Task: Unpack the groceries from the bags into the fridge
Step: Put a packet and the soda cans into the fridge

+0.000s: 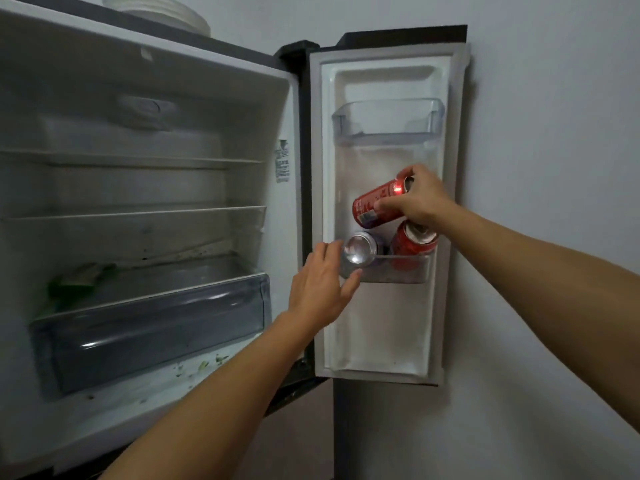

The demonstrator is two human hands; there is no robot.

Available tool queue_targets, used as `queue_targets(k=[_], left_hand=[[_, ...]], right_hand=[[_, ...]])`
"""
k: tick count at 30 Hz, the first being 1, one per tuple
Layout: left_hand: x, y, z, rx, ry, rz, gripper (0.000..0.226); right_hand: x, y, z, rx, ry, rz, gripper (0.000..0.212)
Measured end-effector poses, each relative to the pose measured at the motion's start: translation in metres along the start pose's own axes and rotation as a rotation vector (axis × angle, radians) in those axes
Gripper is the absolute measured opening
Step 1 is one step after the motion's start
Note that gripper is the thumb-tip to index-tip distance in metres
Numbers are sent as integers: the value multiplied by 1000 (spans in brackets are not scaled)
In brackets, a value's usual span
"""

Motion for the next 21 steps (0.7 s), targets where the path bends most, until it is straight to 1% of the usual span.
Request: queue_targets(k=[4,6,8,10,12,14,16,18,19,21], left_hand=[[10,-23,-30,-17,52,20,66],[12,-23,-41,-21,60,27,67],[13,-22,-45,-27,49,36,69],[13,-21,-44,-15,32,48,70],[10,-19,-41,7,3,60,69],[4,-11,-34,24,-53,66,62],[0,4,-25,52,-141,86,53],[0,29,-18,102,-222,145,45],[1,45,-14,130,-254,189,41],[1,84,-7,181,-316,285,37]], right_hand=[[-18,-25,-14,105,-9,-56,70],[-23,-31,-18,168,35,-70,62],[-22,-36,-20,166,160,-19,48],[-13,-35,-21,138,346,45,38],[-2,-29,-22,100,547,108,37],[14,-17,-18,22,641,204,38],[31,2,-12,-74,598,340,37],[47,30,-10,-122,504,479,33],[53,47,-13,-112,450,541,31],[60,84,-24,-42,342,662,29]])
Point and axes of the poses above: each hand's wrist, its own y-axis away from the middle knuckle, its own z-axis out of the back of the hand, x = y × z, the point moved 8 cm from there along -y, towards the middle knuckle, and after that the axes turned 9 degrees about -z, right-handed, at the moved point
